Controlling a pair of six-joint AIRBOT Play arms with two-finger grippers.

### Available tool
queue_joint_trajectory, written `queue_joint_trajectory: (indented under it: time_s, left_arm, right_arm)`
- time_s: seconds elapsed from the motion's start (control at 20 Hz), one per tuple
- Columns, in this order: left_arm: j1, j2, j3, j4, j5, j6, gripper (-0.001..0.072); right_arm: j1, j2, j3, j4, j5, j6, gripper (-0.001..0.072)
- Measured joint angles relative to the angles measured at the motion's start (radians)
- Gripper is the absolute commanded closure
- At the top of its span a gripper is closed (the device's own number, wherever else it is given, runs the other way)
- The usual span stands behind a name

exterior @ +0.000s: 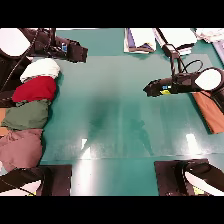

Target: Fold the shirts.

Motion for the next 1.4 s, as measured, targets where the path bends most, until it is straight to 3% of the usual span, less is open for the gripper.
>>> queue_joint_trajectory:
  time_s: [0.65, 0.75, 1.05, 1.4]
  left_arm:
    - [0.000, 0.000, 0.000, -0.001, 0.031, 0.000, 0.0671]
    - [0.005, -0.003, 0.000, 0.012, 0.077, 0.018, 0.0100]
    - [0.193, -0.084, 0.000, 0.218, 0.175, -0.057, 0.0085]
    - [0.444, -0.355, 0.000, 0.269, 0.229, -0.081, 0.0085]
  right_arm:
    - [0.000, 0.000, 0.000, 0.005, 0.000, 0.000, 0.0694]
    - [0.000, 0.000, 0.000, 0.007, 0.000, 0.000, 0.0694]
    - [0.000, 0.000, 0.000, 0.008, 0.000, 0.000, 0.0694]
    - [0.000, 0.000, 0.000, 0.009, 0.000, 0.000, 0.0694]
